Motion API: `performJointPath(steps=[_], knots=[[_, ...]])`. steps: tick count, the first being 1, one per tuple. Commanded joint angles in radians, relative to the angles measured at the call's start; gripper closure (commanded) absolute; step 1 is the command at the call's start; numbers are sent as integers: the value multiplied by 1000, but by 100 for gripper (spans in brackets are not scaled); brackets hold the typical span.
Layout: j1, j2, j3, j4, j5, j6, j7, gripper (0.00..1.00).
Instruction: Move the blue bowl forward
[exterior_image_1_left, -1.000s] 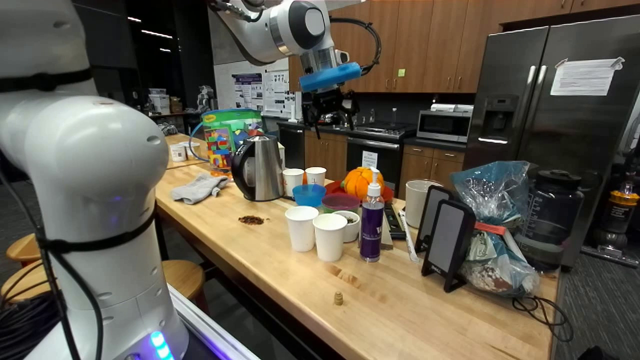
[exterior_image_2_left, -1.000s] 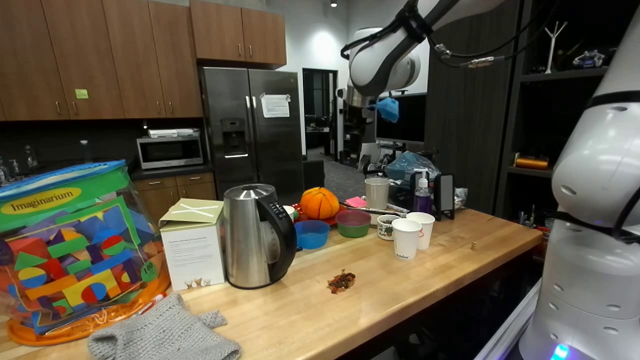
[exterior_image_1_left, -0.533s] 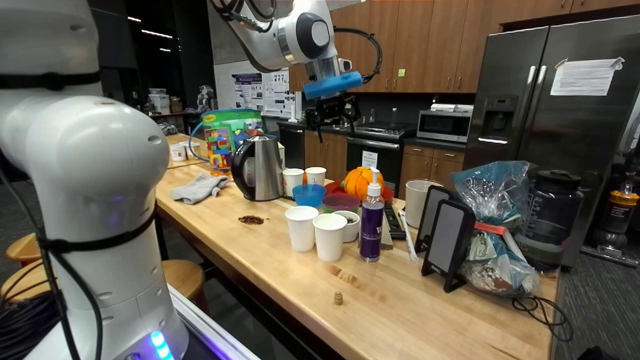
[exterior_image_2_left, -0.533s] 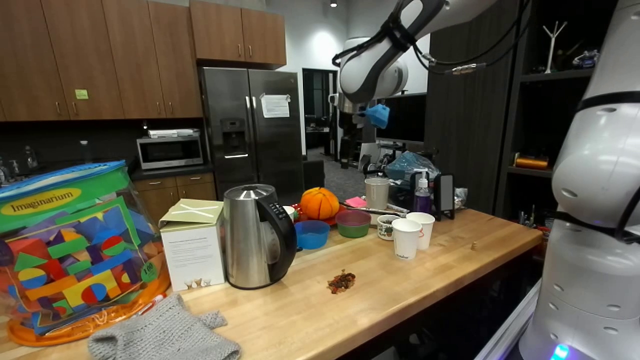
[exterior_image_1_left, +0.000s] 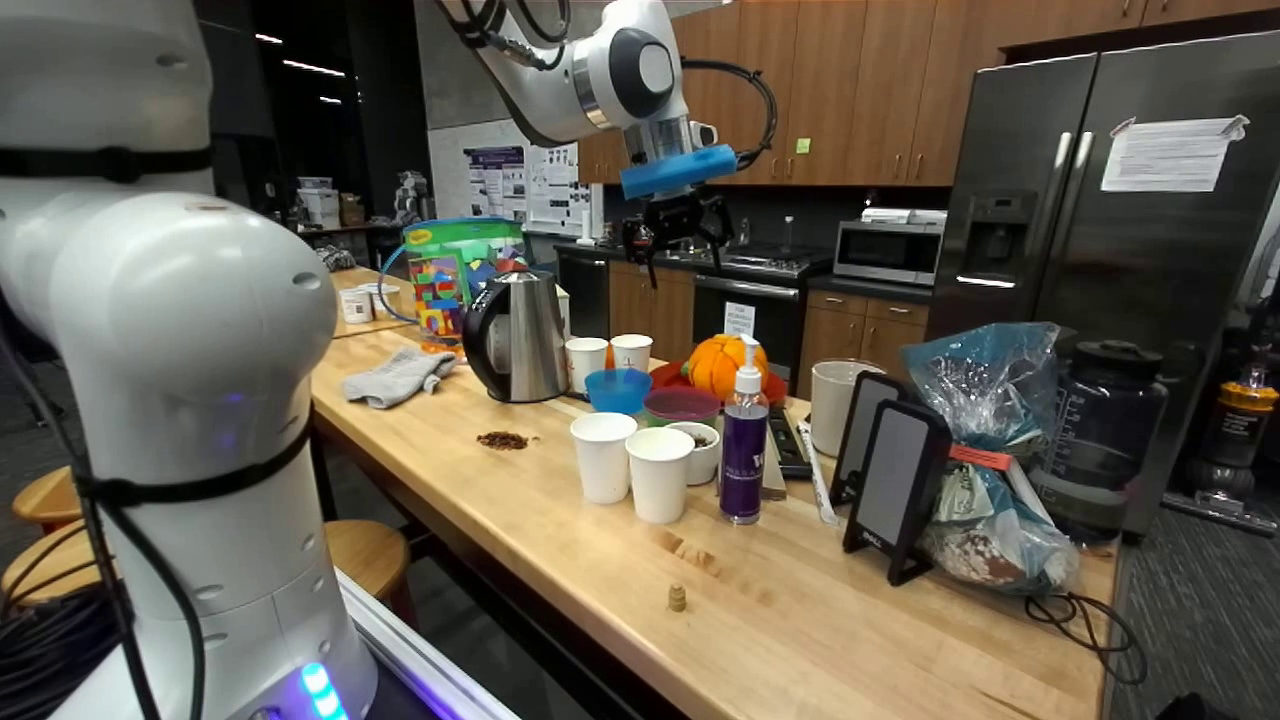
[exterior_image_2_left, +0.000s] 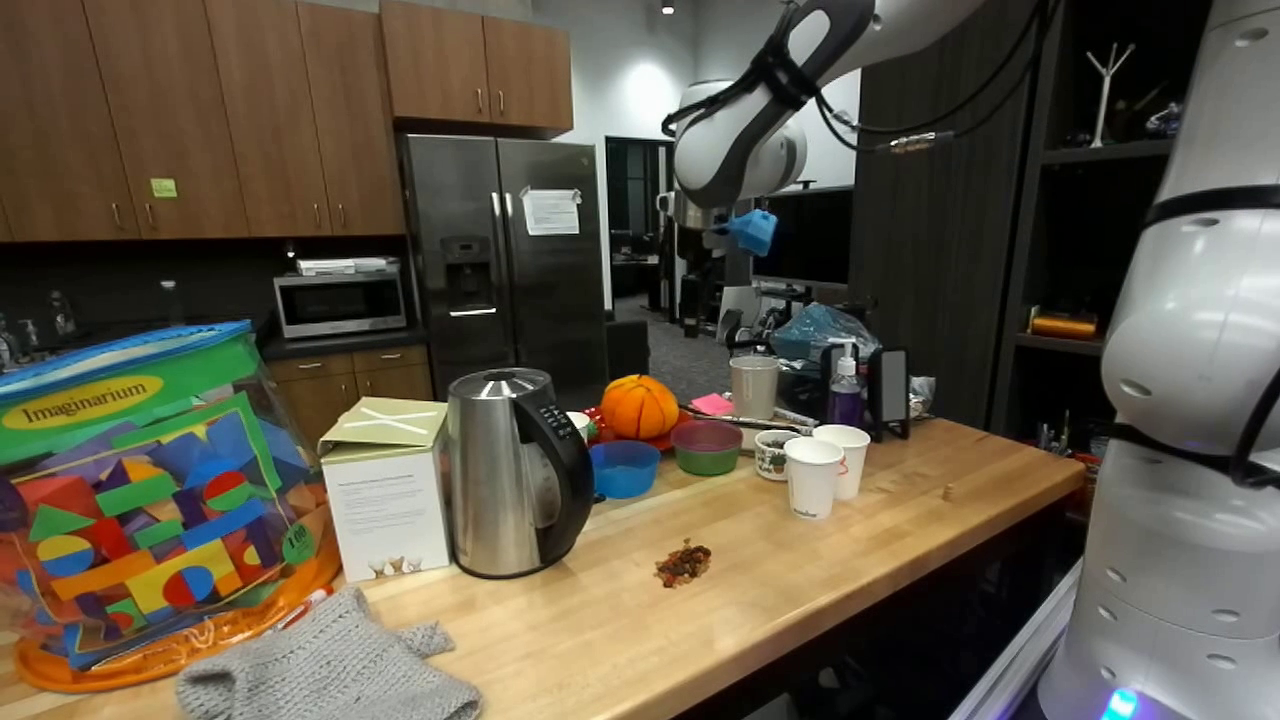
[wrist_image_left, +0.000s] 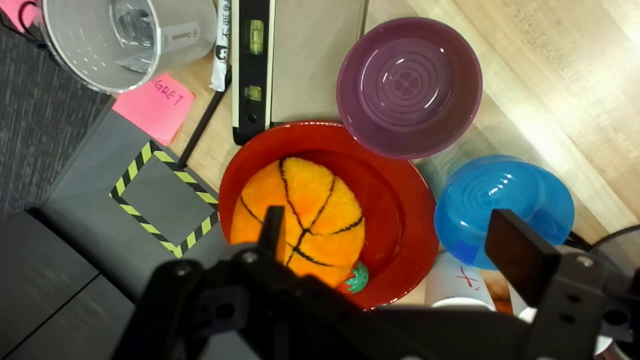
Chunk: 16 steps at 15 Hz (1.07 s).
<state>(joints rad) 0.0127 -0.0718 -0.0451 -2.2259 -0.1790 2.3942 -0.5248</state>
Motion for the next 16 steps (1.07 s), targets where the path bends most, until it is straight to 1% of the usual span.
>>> performJointPath(steps=[1,3,9,12,14,16], knots=[[-5,0,6,2,0,-4,1,0],[-3,8,8,-4,-2,2,-9,0],[17,12,29,-40,91,0,-120,0],[24,-14,39,-62,115,1,-176,0],[27,-38,43,-83,103,3,-217,0],[30,-74,41,-118,107,-21,-287,0]])
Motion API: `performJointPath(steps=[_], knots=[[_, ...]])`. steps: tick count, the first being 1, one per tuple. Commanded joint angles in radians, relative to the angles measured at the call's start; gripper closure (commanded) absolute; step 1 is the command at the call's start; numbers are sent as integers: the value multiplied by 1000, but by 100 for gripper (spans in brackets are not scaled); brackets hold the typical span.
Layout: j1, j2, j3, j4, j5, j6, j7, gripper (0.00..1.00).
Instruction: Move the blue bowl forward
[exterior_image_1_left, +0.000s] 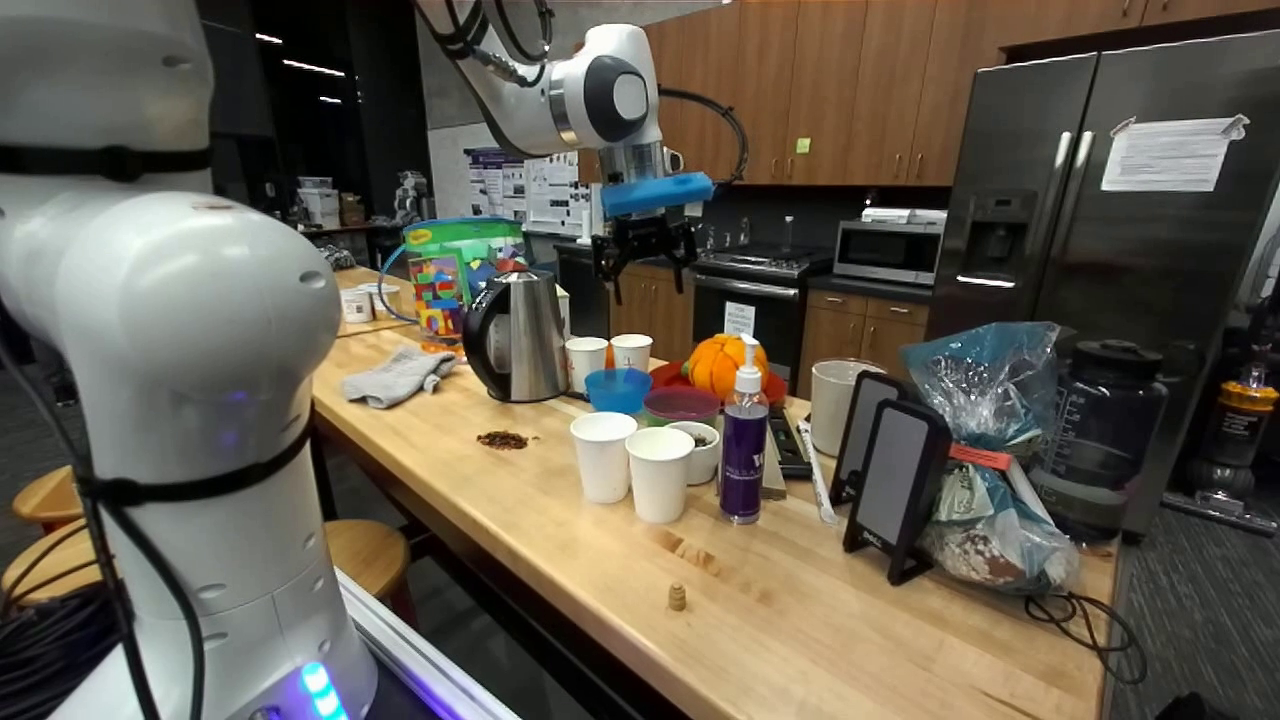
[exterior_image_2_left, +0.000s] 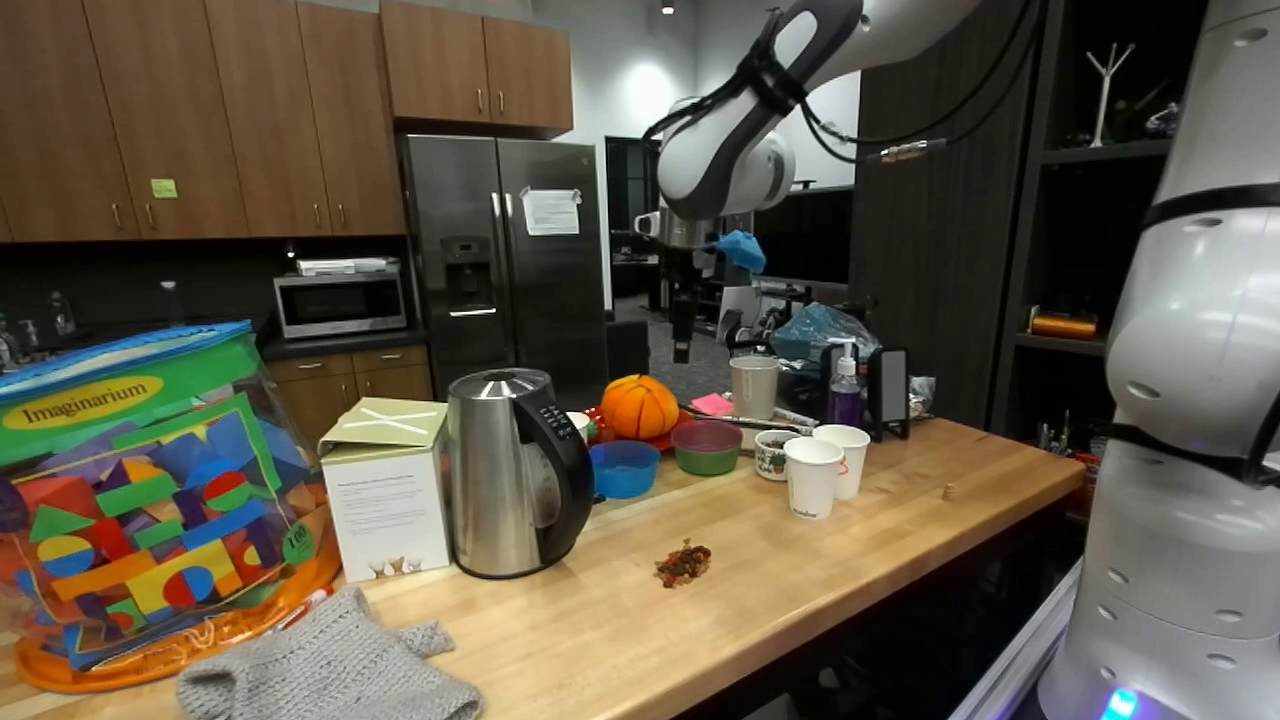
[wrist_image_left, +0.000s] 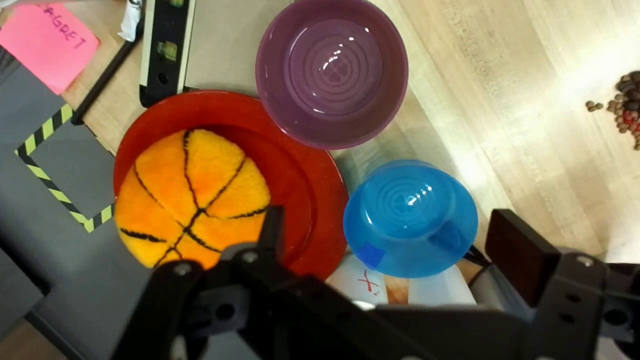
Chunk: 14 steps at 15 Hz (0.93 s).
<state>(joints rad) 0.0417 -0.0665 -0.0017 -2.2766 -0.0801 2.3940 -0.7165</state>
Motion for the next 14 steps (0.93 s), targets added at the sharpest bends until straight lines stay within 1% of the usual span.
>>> performJointPath(steps=[1,4,6,9,10,12,14], knots=[[0,-105,-7,-94,-1,-35,-129,0],[-8,-194,-39,-173,-8,-102,-282,0],[-14,-254,-75,-216,-17,-153,-418,0],[-22,-330,-137,-269,-36,-182,-632,0],[-28,-346,-153,-281,-48,-188,-683,0],[-43,-380,-178,-305,-68,-197,-756,0],[-65,-402,-180,-324,-99,-184,-767,0]])
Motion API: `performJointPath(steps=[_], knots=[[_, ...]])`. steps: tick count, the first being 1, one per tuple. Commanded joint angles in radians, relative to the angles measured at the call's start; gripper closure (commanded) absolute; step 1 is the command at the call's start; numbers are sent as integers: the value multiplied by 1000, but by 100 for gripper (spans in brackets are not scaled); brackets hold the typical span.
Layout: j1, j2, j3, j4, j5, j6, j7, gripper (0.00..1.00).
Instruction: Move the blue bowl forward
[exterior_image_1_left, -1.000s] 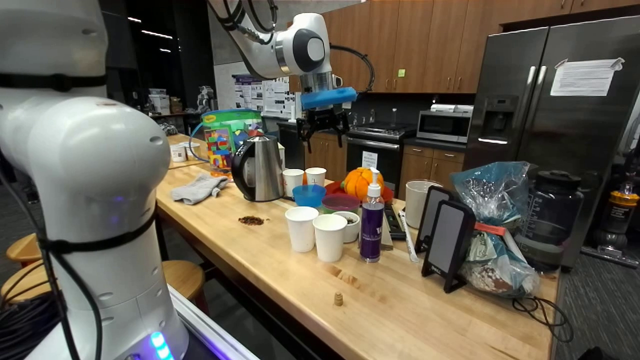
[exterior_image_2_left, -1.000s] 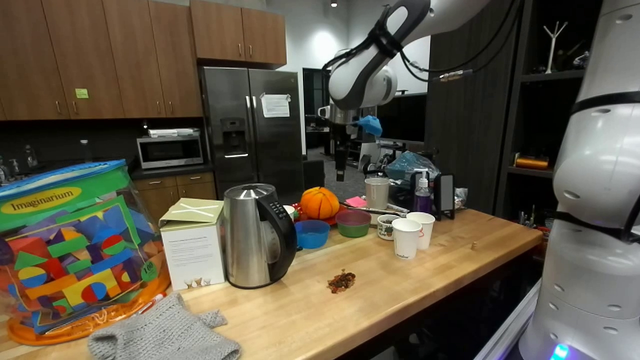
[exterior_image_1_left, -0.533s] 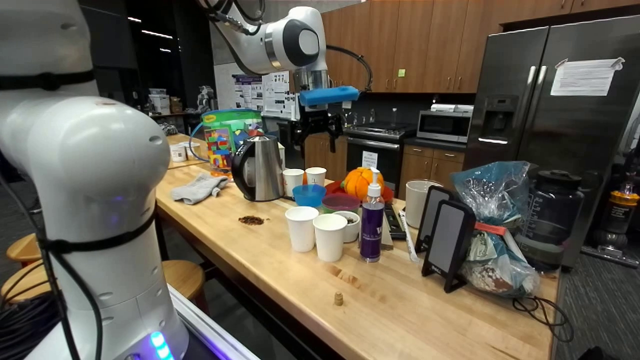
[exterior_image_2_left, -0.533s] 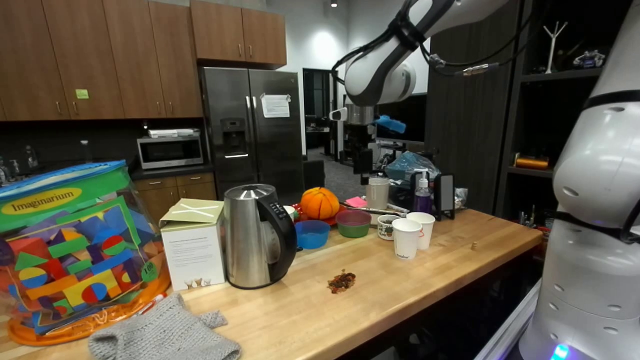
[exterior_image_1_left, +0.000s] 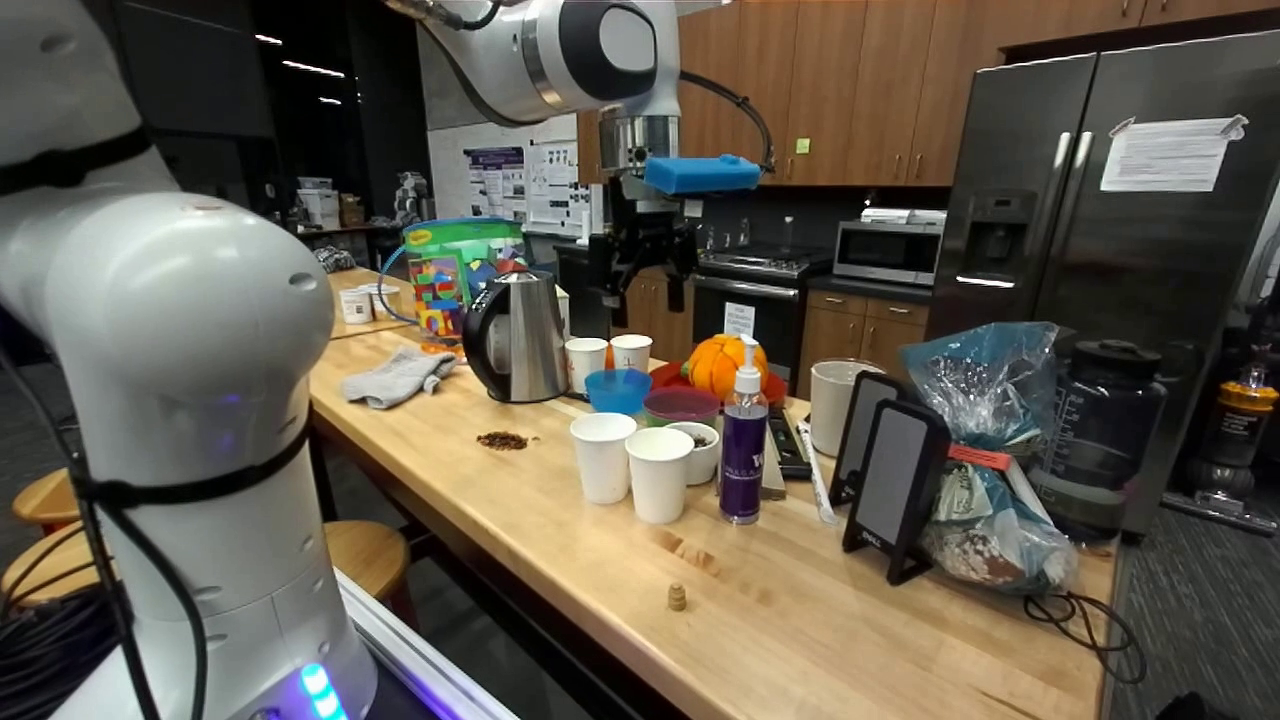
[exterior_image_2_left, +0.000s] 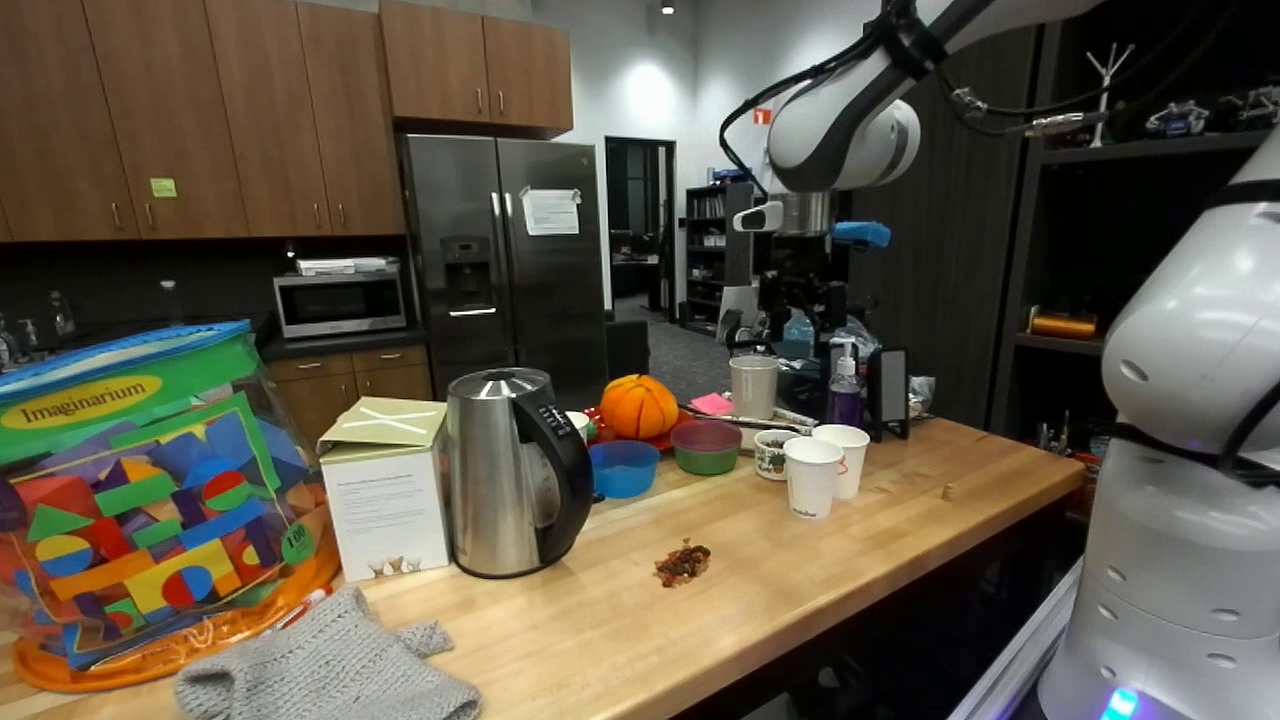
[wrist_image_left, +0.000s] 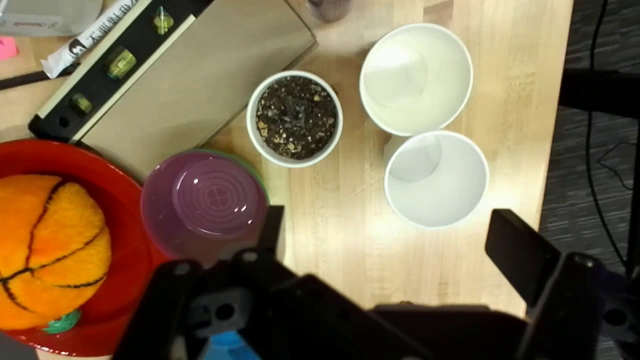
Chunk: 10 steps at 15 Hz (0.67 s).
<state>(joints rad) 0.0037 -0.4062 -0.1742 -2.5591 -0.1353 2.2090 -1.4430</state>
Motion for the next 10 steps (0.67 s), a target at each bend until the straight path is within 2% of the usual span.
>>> performJointPath(steps=[1,6,10], knots=[[-33,-68,-8,-48,-53,9,-38,0],[-34,-55,21,-42,-52,15,53,0],[-2,-8,55,10,18,36,210,0]])
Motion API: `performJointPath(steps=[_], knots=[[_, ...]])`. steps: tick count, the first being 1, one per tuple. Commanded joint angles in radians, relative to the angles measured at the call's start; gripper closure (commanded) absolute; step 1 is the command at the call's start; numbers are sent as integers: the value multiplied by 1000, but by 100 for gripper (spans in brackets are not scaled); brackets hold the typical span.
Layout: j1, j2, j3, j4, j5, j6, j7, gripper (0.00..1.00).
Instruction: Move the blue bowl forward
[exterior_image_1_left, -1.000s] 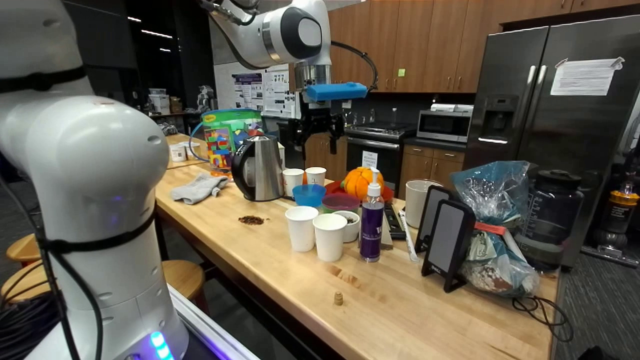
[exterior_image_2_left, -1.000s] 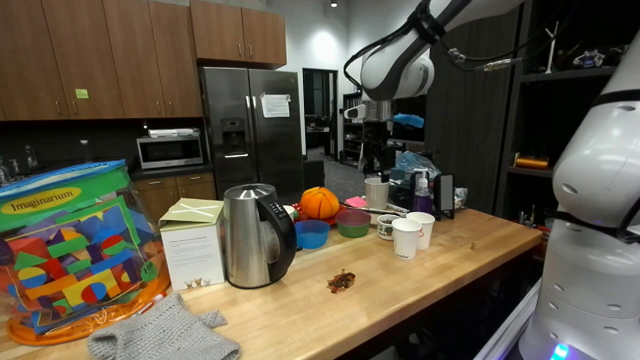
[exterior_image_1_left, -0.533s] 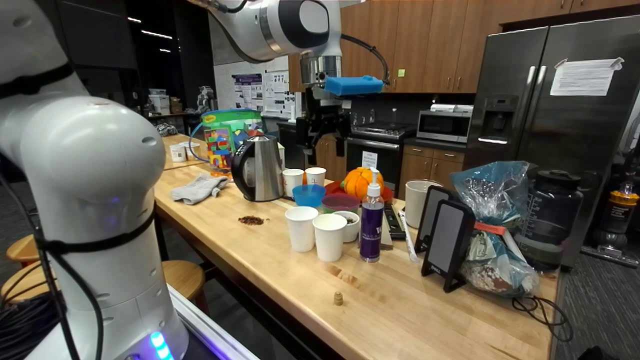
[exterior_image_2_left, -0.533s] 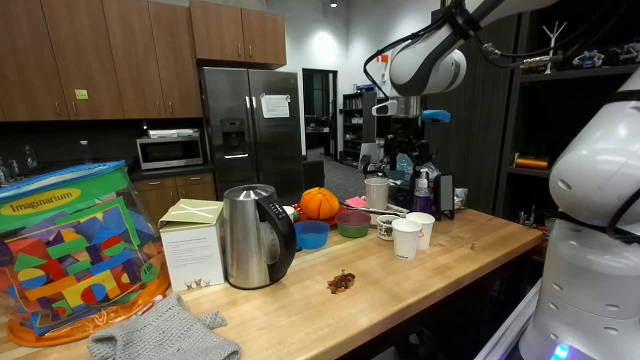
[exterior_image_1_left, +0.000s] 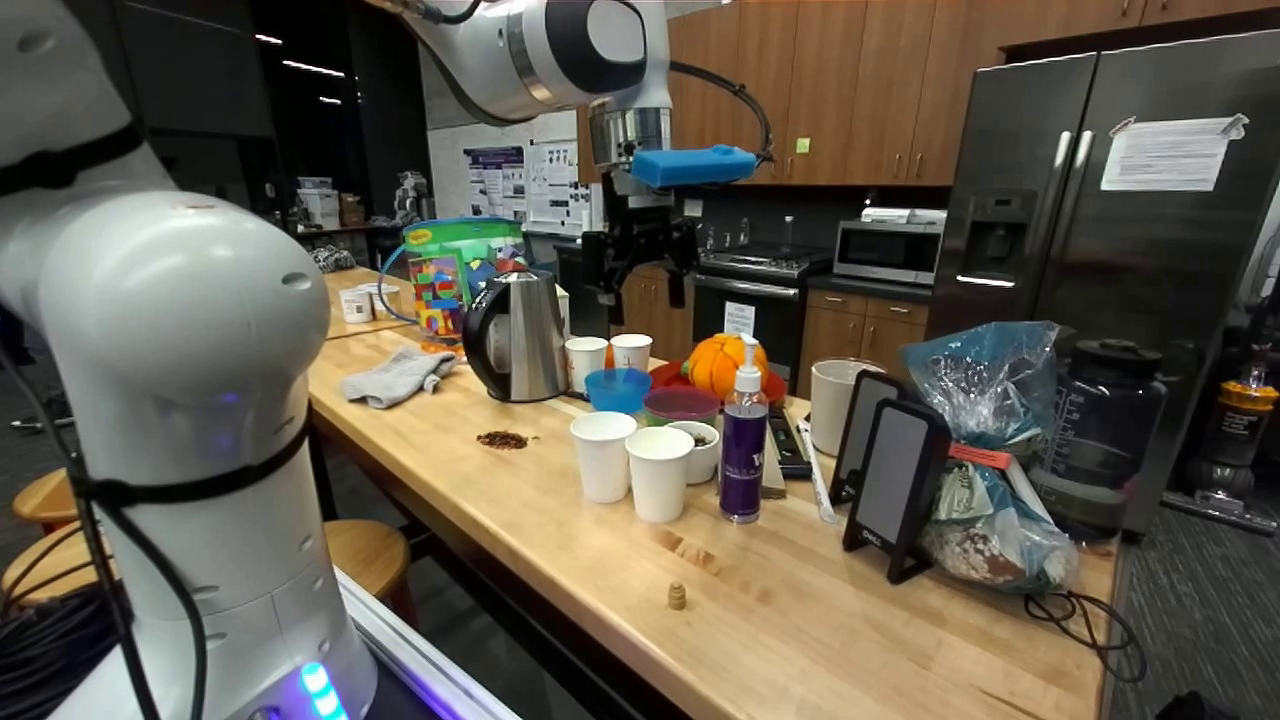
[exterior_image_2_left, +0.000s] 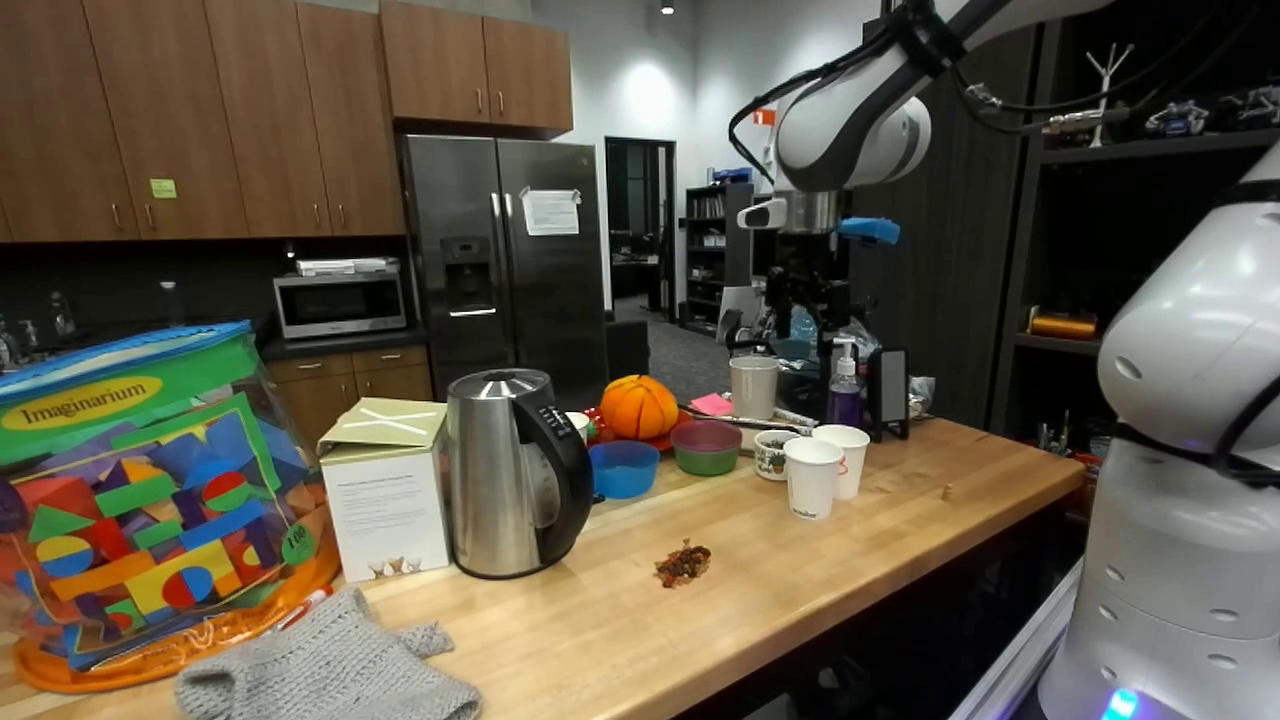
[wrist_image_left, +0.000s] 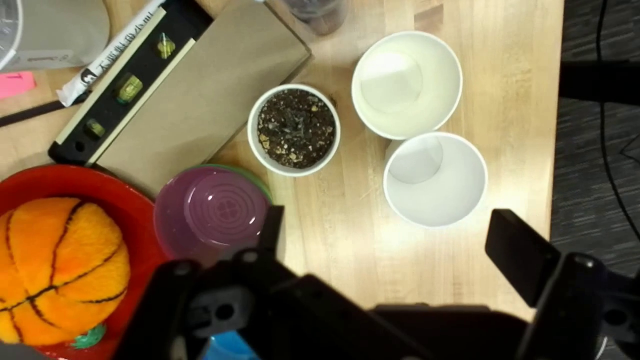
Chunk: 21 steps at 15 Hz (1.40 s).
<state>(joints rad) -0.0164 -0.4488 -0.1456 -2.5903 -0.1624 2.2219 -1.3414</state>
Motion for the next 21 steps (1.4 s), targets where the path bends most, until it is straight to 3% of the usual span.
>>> performJointPath(steps=[1,7,12,14,21], knots=[[31,52,37,55,78,45,167,0],[114,190,131,94,246,215,565,0],[163,302,206,107,240,330,851,0],[171,338,215,122,235,327,882,0],[152,421,200,138,291,380,765,0]])
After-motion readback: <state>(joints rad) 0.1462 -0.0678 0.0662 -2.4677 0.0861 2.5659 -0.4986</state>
